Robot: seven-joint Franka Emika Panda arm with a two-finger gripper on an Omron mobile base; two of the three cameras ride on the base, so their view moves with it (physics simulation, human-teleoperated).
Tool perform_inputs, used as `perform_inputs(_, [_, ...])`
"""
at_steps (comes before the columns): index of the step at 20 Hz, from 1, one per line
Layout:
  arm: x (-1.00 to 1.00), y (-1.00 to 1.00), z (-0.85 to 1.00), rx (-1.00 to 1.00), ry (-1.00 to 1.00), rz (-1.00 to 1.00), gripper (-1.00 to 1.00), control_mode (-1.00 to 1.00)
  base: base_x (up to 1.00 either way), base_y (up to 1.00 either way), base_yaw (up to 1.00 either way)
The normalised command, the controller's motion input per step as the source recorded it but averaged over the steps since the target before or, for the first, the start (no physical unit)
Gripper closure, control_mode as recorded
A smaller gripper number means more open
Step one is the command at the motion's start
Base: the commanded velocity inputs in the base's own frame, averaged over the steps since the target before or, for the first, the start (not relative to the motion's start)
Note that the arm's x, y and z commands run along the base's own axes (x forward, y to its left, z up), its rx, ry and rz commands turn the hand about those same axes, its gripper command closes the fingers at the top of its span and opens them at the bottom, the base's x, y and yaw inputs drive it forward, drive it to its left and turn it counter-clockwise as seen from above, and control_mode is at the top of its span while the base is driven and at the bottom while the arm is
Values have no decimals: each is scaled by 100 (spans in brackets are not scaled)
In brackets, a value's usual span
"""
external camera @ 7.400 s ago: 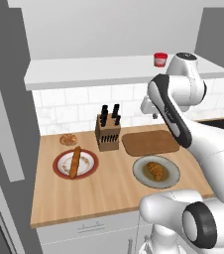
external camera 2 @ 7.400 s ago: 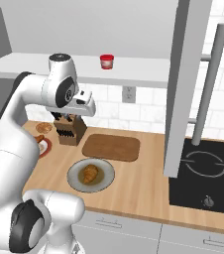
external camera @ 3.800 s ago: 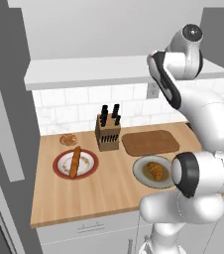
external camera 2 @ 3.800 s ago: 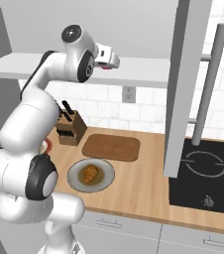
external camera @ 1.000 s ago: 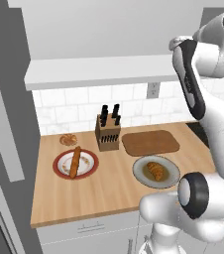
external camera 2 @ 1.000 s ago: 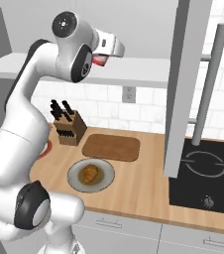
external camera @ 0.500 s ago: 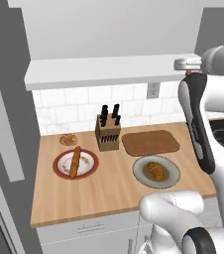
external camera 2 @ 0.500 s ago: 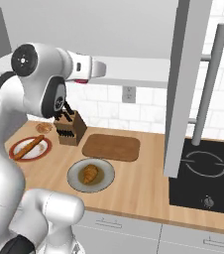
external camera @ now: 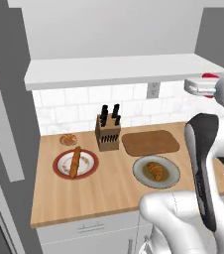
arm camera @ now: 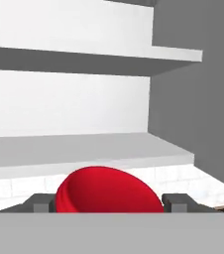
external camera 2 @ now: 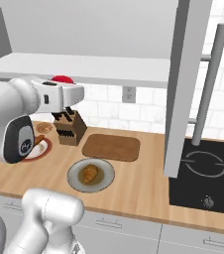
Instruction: From the different types of pastries on the counter, select a croissant and place it on the cutting board. Then retrieve a jar of jam from the cabinet and place it alongside the croissant on the cutting board.
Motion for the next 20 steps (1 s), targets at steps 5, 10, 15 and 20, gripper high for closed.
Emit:
perform_inputs(5, [-46,40,-68,-2,0,-42,100,-100,0,0,0])
perform_inputs(10, [0,21,-60,0,1,-57,100,-100,0,0,0])
perform_inputs(15, [13,0,-69,0,2,-42,100,-100,0,0,0])
perform_inputs(20, [47,-16,-79,1,0,-25,100,-100,0,0,0])
